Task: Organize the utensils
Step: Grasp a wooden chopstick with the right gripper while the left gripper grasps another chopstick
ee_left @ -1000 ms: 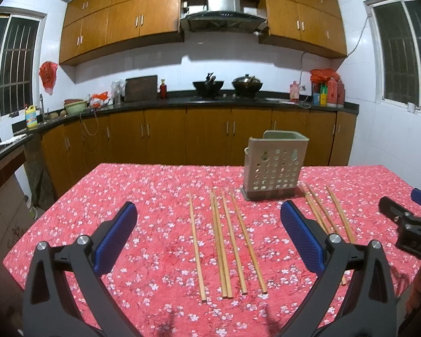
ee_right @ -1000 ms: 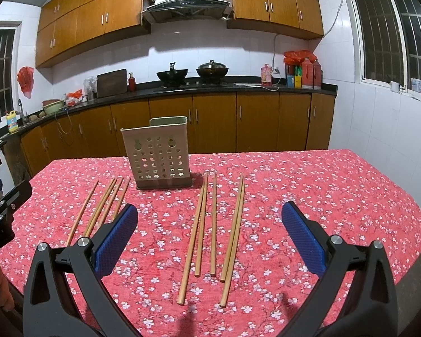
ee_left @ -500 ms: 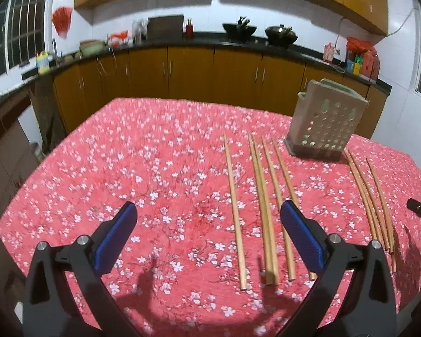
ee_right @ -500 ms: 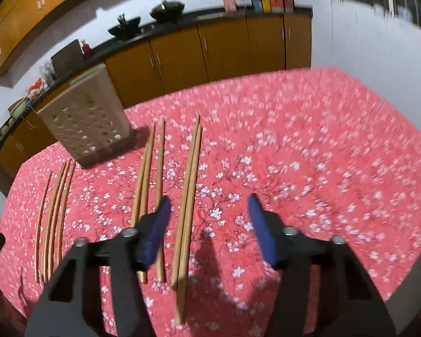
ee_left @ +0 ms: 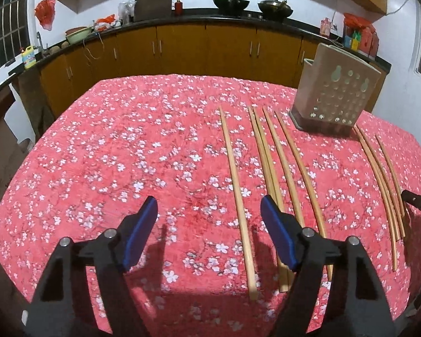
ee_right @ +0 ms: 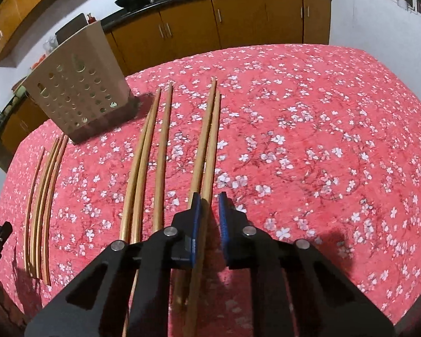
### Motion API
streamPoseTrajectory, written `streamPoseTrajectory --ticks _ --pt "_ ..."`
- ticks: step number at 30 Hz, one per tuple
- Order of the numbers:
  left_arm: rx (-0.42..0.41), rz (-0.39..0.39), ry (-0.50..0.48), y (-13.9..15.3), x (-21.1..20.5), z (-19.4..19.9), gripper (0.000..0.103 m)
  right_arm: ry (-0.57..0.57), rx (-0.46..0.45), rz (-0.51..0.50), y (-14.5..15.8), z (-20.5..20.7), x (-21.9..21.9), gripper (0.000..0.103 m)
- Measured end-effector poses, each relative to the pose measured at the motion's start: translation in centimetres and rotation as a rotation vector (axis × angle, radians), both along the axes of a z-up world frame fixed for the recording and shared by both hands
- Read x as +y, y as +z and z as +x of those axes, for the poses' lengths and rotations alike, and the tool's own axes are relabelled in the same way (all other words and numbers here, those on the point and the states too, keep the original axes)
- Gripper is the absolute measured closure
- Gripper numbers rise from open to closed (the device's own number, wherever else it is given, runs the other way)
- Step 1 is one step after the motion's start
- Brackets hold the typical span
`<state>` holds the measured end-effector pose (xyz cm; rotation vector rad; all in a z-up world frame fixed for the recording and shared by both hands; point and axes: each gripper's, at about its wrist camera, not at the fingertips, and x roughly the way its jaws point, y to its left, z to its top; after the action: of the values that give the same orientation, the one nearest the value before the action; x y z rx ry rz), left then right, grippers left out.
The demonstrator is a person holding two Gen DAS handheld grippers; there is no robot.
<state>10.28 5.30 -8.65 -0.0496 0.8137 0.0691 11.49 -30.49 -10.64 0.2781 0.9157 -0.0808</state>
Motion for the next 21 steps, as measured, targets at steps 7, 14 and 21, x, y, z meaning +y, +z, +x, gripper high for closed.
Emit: streamPoseTrajectory --ticks 7,14,21 --pt "0.035 -0.03 -0.033 -0.9 -0.1 0.9 0.039 -0.009 0.022 -0.048 -0.3 0.5 -0.2 0.089" --pt "0.1 -0.051 -0.077 -1.9 -0.7 2.2 0.057 -0.004 0.015 -0.064 -0.4 1.3 -0.4 0.095" --pt "0.127 -0.026 -0.087 -2.3 -1.2 3.3 0.075 0.009 0.005 -0.058 -0.5 1.4 -0.7 0.095"
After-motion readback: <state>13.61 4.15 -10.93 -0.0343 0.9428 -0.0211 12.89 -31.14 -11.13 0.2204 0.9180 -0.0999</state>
